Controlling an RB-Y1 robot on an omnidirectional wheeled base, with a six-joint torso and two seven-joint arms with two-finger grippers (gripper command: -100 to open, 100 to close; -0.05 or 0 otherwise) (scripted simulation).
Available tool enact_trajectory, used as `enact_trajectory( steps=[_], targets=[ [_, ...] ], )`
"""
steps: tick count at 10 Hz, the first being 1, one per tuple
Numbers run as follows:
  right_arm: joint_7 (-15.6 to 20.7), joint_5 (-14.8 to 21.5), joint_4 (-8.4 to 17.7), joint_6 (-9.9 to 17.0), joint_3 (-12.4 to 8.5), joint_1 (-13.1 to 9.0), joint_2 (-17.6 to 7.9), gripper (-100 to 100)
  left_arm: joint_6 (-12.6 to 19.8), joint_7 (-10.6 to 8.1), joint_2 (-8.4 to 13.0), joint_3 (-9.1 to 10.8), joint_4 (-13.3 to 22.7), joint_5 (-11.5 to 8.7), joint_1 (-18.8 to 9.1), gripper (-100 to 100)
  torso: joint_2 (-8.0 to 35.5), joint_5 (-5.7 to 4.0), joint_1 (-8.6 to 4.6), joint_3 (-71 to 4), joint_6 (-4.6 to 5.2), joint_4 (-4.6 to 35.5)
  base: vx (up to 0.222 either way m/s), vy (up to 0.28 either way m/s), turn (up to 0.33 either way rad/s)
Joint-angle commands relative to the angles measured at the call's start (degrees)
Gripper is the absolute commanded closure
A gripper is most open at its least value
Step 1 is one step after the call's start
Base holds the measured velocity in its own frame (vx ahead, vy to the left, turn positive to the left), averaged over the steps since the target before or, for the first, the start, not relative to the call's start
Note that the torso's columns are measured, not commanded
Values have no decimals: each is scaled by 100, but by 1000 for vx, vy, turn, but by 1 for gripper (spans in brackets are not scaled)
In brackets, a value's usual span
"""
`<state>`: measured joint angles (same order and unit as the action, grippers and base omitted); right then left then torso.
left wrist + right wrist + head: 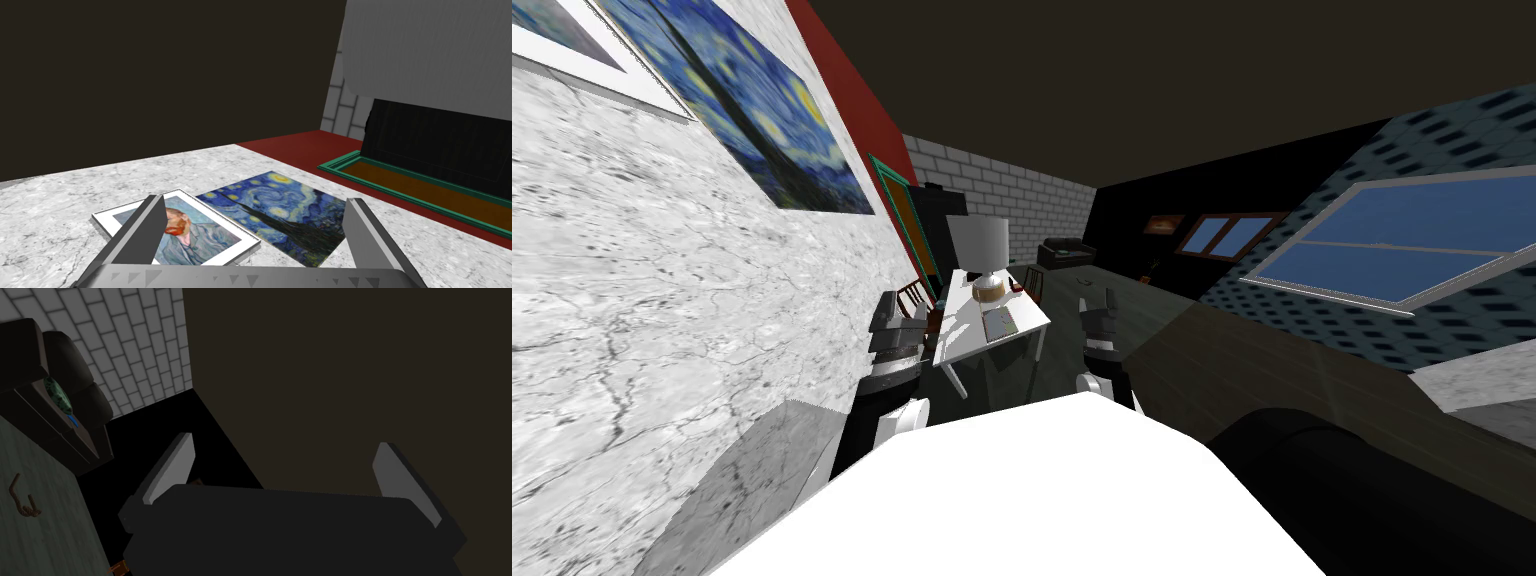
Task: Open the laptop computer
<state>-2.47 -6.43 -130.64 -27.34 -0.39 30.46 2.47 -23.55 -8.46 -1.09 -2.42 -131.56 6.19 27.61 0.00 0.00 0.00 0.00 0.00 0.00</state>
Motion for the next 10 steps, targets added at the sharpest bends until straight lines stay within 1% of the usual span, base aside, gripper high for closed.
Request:
enact_trajectory(
  steps=[1, 3, 9, 10],
  targets=[
    [0, 0, 0, 0, 0, 0, 0, 0, 0, 0, 0, 0, 0, 0, 0, 0, 232, 0, 0, -467, 0, 235, 0, 0, 0],
    [0, 0, -1, 0, 0, 0, 0, 0, 0, 0, 0, 0, -1, 0, 0, 0, 1003, 0, 0, -2014, 0, 1006, 0, 0, 0],
    [0, 0, -2, -1, 0, 0, 0, 0, -1, 0, 0, 0, -2, 0, 0, 0, 3539, 0, 0, -7073, 0, 3537, 0, 0, 0],
    [0, 0, -2, -1, 0, 0, 0, 0, 48, 13, 229, 2, 12, 14, -9, -100, 3962, 0, 0, -7919, 0, 3960, 12, -8, -5]
  ],
)
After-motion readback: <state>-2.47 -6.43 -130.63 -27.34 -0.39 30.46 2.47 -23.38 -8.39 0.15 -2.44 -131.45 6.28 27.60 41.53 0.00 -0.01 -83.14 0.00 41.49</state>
